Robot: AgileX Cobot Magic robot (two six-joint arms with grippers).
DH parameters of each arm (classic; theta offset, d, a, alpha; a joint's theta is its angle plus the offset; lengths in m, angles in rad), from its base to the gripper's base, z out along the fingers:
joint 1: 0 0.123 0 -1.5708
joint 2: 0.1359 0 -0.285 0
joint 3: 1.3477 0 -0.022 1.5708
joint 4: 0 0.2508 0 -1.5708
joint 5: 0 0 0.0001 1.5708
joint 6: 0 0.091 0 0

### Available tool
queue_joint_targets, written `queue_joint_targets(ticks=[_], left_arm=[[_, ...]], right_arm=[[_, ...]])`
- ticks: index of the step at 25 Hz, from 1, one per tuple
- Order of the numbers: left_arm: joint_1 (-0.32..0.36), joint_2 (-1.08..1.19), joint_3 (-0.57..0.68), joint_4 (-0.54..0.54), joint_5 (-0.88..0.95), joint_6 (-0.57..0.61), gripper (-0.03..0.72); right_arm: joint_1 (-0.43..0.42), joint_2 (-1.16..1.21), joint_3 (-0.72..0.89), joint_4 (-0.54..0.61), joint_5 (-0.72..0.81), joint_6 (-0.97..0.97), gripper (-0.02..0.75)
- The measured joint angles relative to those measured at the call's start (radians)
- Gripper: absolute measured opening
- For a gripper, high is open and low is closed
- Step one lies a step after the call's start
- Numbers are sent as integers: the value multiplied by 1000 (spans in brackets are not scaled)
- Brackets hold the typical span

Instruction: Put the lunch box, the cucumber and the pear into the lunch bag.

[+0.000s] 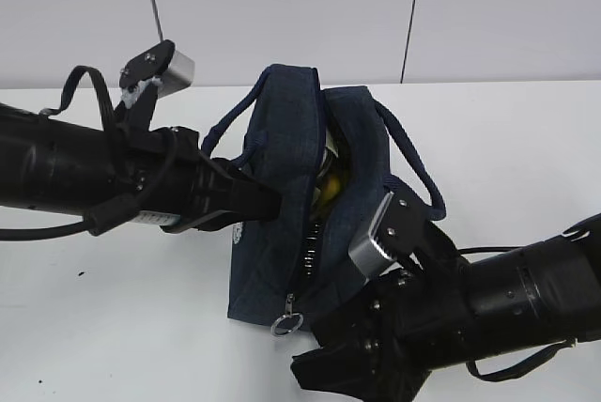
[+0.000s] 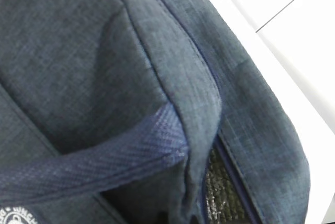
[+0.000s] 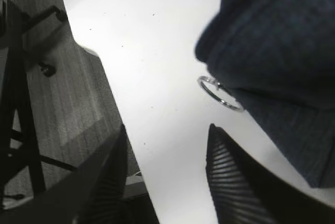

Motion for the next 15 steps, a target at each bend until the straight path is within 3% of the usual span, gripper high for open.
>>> queue_joint_targets(ticks=[10, 15], left_arm=[[0, 0, 0, 0, 2, 0, -15], [0, 0, 0, 0, 2, 0, -15]], right_arm=[[0, 4, -1, 0, -30, 389, 385], [0, 4, -1, -5, -85, 298, 384]])
